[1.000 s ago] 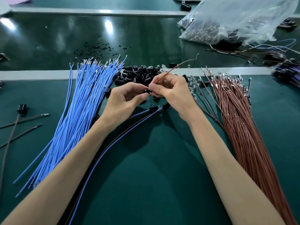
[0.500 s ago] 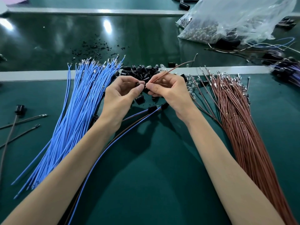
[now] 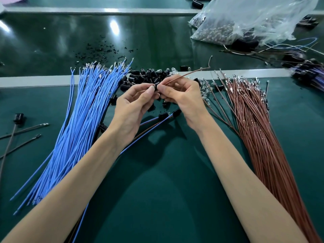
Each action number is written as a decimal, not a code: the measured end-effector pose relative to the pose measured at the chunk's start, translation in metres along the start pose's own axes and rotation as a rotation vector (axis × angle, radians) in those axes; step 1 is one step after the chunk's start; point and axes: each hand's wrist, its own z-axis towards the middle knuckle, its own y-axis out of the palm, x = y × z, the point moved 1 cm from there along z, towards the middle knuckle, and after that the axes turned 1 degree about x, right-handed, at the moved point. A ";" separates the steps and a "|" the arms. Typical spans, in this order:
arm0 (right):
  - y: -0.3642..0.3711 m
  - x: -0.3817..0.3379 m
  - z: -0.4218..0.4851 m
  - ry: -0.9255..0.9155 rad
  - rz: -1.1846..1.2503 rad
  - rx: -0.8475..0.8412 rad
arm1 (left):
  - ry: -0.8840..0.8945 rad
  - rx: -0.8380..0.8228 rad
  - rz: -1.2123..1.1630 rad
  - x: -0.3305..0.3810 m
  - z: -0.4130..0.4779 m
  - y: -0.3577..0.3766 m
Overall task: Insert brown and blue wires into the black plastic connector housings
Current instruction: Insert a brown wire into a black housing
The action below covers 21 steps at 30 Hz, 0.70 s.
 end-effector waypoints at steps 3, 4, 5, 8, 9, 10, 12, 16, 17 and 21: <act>0.002 -0.001 -0.001 -0.020 0.023 0.036 | -0.014 0.024 0.050 -0.002 0.000 -0.001; 0.002 -0.001 -0.001 -0.024 0.041 0.046 | -0.017 0.023 0.050 -0.002 0.000 -0.001; 0.002 -0.001 -0.001 -0.028 0.060 0.057 | -0.018 0.021 0.049 -0.002 0.000 -0.001; 0.003 -0.002 -0.001 -0.028 0.055 0.061 | -0.016 0.007 0.065 -0.001 0.000 -0.002; 0.003 -0.002 -0.001 -0.026 0.021 0.046 | -0.012 -0.002 0.075 -0.001 -0.001 -0.002; 0.004 -0.001 -0.001 -0.020 -0.016 0.027 | -0.007 -0.011 0.086 -0.001 -0.001 -0.002; 0.005 -0.001 -0.002 -0.009 -0.069 -0.004 | -0.003 -0.021 0.107 -0.001 -0.001 -0.002; -0.002 -0.002 -0.001 0.002 -0.059 -0.085 | -0.021 -0.010 0.114 -0.002 0.000 -0.003; -0.003 -0.003 0.000 0.009 -0.040 -0.108 | -0.027 -0.001 0.103 -0.002 0.000 -0.004; -0.002 -0.006 0.001 -0.001 -0.076 -0.070 | -0.016 -0.017 0.118 0.000 0.001 -0.004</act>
